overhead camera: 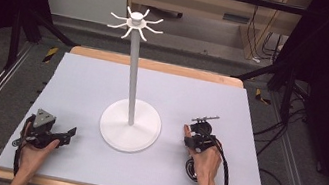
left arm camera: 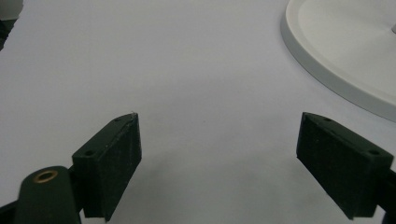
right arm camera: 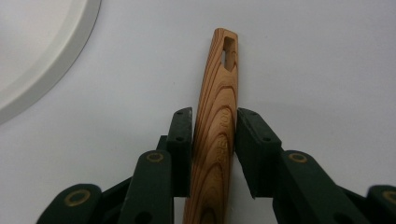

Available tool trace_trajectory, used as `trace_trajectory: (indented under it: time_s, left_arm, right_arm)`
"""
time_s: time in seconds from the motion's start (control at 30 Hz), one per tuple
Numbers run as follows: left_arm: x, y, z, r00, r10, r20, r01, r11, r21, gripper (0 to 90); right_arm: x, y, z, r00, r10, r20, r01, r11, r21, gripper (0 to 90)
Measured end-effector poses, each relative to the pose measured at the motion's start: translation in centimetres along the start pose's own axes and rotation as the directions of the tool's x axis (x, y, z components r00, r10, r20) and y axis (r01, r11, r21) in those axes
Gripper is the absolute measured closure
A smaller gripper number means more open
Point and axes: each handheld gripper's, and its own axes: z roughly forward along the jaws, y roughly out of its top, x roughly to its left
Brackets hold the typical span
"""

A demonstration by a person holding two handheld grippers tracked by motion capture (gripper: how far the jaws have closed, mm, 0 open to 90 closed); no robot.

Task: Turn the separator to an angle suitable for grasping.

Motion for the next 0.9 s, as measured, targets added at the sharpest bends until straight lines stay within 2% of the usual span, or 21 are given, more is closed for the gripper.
trace_trajectory:
  time_s: [0.07, 0.23, 0.5, 0.6, 0.63, 0.77, 0.8, 0.83, 0.9]
  left_arm:
    - [0.0, 0.0, 0.0, 1.0, 0.003, -0.002, -0.003, 1.0, 0.001, 13.1]
    - [0.0, 0.0, 0.0, 1.0, 0.0, 0.001, 0.0, 1.0, 0.001, 13.0]
    - [0.0, 0.0, 0.0, 1.0, 0.003, 0.0, -0.003, 1.0, 0.002, 13.0]
    - [0.0, 0.0, 0.0, 1.0, 0.003, 0.0, -0.003, 1.0, 0.003, 13.0]
    - [0.0, 0.0, 0.0, 1.0, 0.003, 0.0, -0.003, 1.0, 0.004, 13.0]
    - [0.0, 0.0, 0.0, 1.0, 0.001, 0.0, -0.001, 1.0, 0.005, 13.0]
    - [0.0, 0.0, 0.0, 1.0, 0.001, 0.0, -0.001, 1.0, 0.005, 13.0]
    - [0.1, 0.0, 0.0, 1.0, 0.006, 0.001, -0.006, 0.9999, 0.009, 13.0]
    - [0.0, 0.0, 0.0, 1.0, 0.006, -0.001, -0.006, 1.0, 0.008, 13.0]
  right_arm:
    - [0.1, -0.1, -0.1, 0.9998, -0.02, -0.003, 0.02, 1.0, 0.012, 67.7]
    - [0.2, -0.1, 0.4, 0.9996, -0.016, -0.022, 0.017, 0.999, 0.048, 63.5]
    - [0.4, -0.4, 0.5, 0.9995, -0.026, -0.019, 0.027, 0.999, 0.031, 64.1]
    - [0.2, -0.6, 0.3, 0.998, -0.029, -0.056, 0.031, 0.999, 0.029, 67.2]
    - [0.1, -0.7, 0.2, 0.996, -0.049, -0.075, 0.051, 0.998, 0.031, 67.3]
    - [0.5, -1.2, -0.2, 0.9875, -0.123, -0.099, 0.127, 0.991, 0.043, 67.3]
    - [0.5, -1.2, -0.2, 0.9875, -0.123, -0.099, 0.127, 0.991, 0.043, 67.3]
    - [0.6, -1.8, -0.5, 0.9826, -0.146, -0.115, 0.151, 0.988, 0.041, 67.3]
    - [0.5, -2.1, -0.6, 0.9796, -0.158, -0.124, 0.163, 0.986, 0.031, 67.1]
